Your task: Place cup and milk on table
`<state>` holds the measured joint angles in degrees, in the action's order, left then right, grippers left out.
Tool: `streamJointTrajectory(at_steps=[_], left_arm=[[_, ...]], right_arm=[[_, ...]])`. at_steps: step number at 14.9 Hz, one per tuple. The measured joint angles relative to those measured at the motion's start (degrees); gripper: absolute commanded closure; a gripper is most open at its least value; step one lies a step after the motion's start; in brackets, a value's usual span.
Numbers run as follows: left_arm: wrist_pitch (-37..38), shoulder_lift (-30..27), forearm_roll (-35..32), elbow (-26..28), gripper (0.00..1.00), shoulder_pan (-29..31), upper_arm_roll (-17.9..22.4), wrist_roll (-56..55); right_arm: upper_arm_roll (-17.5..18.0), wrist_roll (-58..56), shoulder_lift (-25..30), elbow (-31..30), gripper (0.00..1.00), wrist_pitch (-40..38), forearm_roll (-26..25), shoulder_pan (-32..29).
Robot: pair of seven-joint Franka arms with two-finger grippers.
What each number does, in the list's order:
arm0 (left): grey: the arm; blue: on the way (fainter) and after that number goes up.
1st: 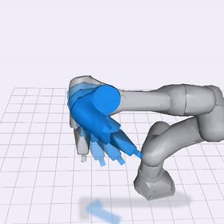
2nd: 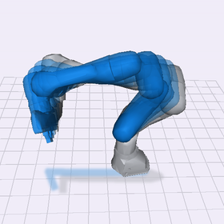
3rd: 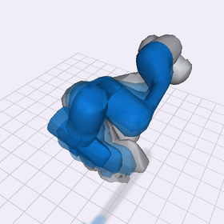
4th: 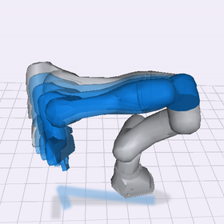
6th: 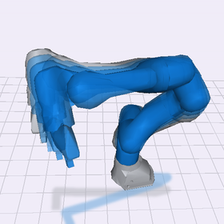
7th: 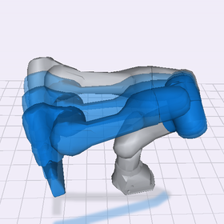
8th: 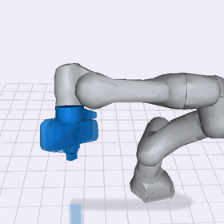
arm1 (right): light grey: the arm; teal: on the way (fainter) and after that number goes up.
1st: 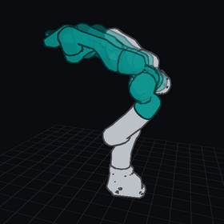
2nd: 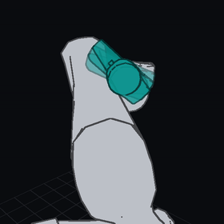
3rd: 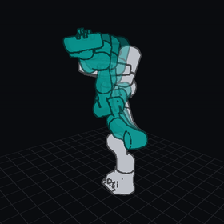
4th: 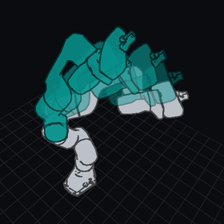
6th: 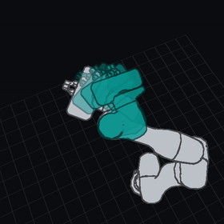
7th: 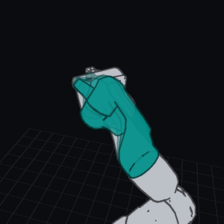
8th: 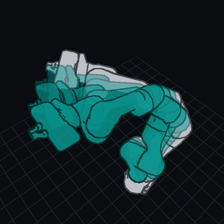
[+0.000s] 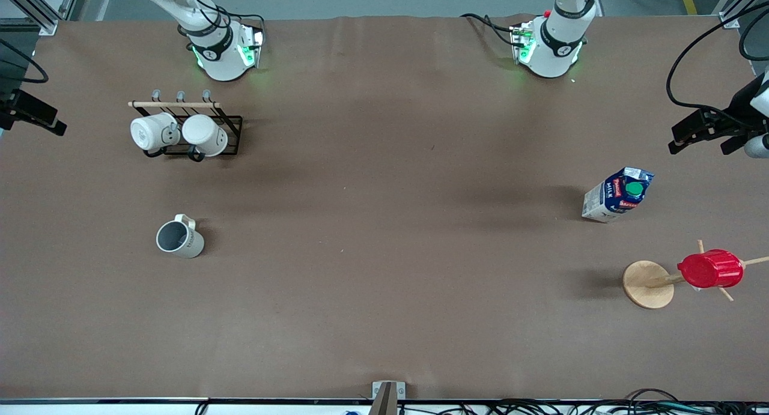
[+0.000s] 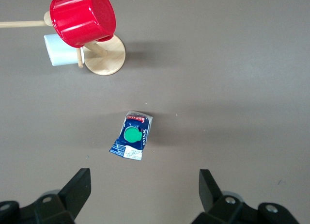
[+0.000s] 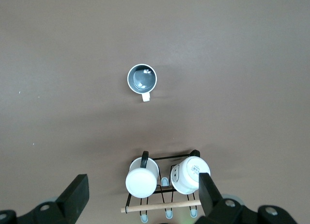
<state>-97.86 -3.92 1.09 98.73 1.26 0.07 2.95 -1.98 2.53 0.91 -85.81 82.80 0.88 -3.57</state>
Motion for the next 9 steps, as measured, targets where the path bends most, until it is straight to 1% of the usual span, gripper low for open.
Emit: streamJointTrajectory(at_steps=[9], left_arm=[[0.19,0.07,0.00,0.09,0.01,-0.04,0.04,0.01]], right_arm=[[0.09,-0.06,-0.21,-0.26,0.00,1.16,0.09,0.01]])
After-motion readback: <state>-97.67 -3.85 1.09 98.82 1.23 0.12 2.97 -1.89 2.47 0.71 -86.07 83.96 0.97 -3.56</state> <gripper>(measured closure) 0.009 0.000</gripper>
